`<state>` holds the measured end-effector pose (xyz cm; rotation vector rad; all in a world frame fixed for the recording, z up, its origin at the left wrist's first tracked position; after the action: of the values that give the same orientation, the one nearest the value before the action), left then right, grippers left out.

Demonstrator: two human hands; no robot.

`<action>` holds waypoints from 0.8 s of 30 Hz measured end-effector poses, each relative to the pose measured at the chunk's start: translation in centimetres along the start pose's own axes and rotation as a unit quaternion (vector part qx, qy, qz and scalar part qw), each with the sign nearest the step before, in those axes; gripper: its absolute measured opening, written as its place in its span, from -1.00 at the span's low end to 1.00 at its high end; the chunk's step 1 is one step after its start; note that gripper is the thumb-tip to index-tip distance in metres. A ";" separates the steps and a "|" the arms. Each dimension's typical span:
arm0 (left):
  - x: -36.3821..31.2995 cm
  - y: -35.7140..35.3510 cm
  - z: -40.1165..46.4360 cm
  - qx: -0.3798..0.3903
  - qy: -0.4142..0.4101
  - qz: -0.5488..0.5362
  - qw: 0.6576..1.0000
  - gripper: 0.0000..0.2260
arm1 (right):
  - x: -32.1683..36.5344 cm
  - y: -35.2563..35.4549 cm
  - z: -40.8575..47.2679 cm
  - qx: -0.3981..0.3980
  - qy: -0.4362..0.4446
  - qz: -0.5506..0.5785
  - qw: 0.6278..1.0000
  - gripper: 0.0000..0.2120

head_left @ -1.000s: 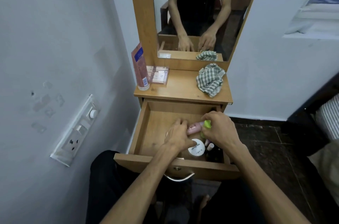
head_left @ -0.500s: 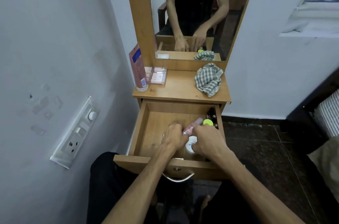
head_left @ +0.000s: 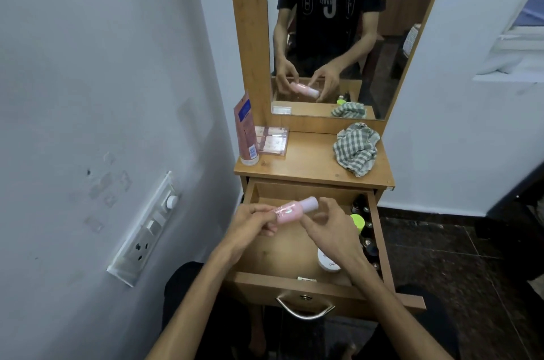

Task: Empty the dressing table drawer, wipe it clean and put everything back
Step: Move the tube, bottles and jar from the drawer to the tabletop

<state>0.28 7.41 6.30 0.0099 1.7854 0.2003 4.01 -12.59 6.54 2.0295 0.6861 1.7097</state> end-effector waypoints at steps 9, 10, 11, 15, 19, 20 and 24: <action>-4.2 1.2 2.2 -0.031 -0.125 -0.017 0.992 -0.68 | 6.1 -1.0 2.6 0.028 0.035 0.294 0.955 -0.73; -4.7 1.2 2.7 -0.041 -0.138 -0.009 0.989 -0.69 | 6.7 -1.1 3.0 0.023 0.046 0.276 0.960 -0.79; -5.1 1.2 3.1 -0.054 -0.151 -0.001 0.987 -0.70 | 7.3 -1.1 3.4 0.013 0.056 0.261 0.964 -0.83; -5.8 3.3 3.2 -0.213 -0.177 0.051 0.960 -0.68 | 10.7 0.6 4.8 -0.097 0.119 0.162 0.975 -0.86; -5.6 5.1 3.0 -0.314 -0.202 0.105 0.922 -0.62 | 13.5 0.4 6.6 -0.151 0.162 0.094 0.971 -0.82; -5.6 5.4 3.3 -0.316 -0.199 0.112 0.921 -0.59 | 13.9 -0.1 7.1 -0.147 0.164 0.081 0.972 -0.82; -6.1 6.7 5.2 -0.324 -0.202 0.127 0.915 -0.55 | 14.4 -2.3 8.8 -0.131 0.161 0.048 0.977 -0.81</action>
<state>5.99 14.02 12.09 -0.1811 1.2323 0.9069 14.30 -2.01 15.04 1.6486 0.4341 2.0887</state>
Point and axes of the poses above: each hand's wrist, its own z-axis towards the middle knuckle, its own y-axis out of the back of the hand, x = y × z, the point moved 10 cm from there along z, towards the middle knuckle, and after that the axes turned 5 degrees about -y, right-handed, at the moved point
